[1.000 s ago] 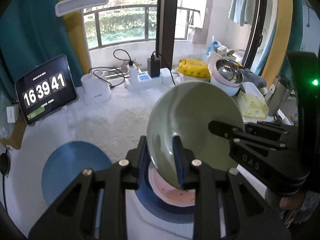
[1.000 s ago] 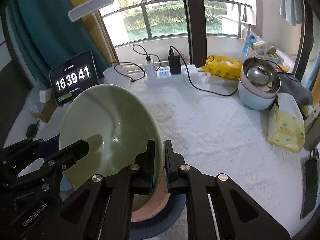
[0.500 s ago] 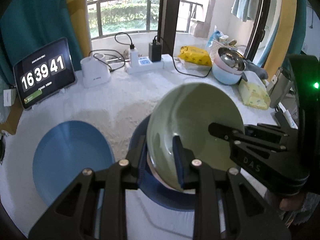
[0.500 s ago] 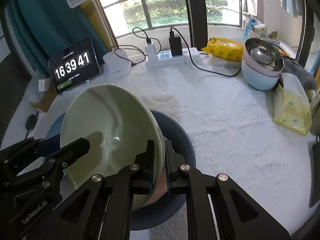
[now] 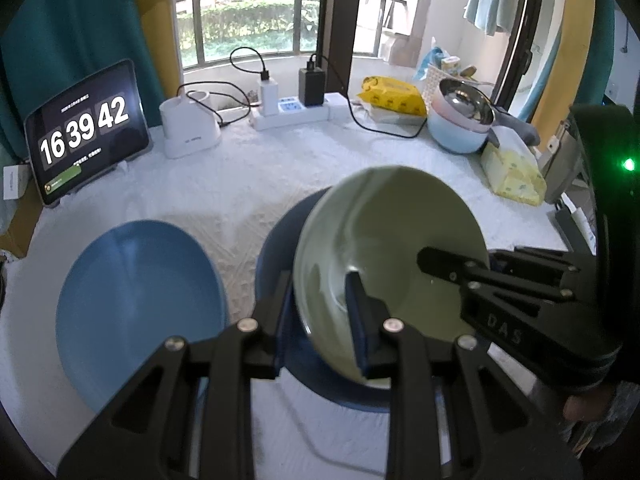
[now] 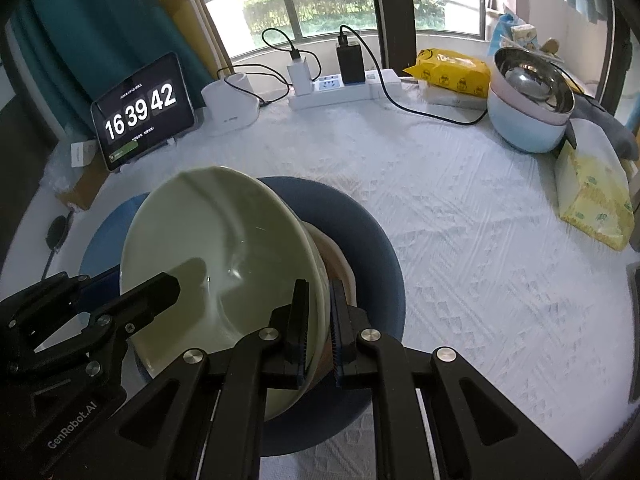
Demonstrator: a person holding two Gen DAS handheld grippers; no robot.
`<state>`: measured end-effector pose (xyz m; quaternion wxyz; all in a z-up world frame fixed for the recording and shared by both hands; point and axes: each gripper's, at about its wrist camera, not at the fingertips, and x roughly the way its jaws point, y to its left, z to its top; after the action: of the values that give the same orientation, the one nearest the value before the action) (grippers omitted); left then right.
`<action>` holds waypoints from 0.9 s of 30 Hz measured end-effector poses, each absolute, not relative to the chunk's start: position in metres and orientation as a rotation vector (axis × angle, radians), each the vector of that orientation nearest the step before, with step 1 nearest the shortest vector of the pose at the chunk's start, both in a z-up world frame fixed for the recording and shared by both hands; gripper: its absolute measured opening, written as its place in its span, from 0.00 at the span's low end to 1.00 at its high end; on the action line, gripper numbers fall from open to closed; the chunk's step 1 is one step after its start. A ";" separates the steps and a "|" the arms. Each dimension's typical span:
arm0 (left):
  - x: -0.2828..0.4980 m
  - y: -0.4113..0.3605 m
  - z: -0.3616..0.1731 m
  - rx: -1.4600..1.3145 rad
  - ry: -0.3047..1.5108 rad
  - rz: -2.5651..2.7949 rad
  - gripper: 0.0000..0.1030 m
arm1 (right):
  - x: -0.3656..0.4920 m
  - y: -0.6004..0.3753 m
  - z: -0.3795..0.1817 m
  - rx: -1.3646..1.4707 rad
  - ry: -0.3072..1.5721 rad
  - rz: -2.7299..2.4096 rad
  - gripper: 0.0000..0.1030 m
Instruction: Organize plates and bowls
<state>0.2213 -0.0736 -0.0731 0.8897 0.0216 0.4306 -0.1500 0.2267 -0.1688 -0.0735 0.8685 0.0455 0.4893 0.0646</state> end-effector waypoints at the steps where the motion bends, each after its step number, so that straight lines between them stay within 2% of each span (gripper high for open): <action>1: 0.221 -0.074 -0.073 0.046 0.893 -0.313 0.25 | 0.227 -0.169 -0.074 0.097 1.025 0.135 0.11; 9: 0.225 -0.073 -0.083 0.040 0.922 -0.315 0.25 | 0.228 -0.168 -0.077 0.098 1.032 0.128 0.13; 13: 0.226 -0.070 -0.087 0.025 0.930 -0.313 0.25 | 0.228 -0.168 -0.077 0.109 1.039 0.133 0.19; 27: 0.224 -0.065 -0.083 0.010 0.915 -0.315 0.26 | 0.224 -0.155 -0.077 -0.007 0.996 0.128 0.24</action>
<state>0.2245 -0.0646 -0.0832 0.8851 0.0050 0.4400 -0.1515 0.2243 -0.1550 -0.0770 0.8766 -0.0034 0.4773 0.0616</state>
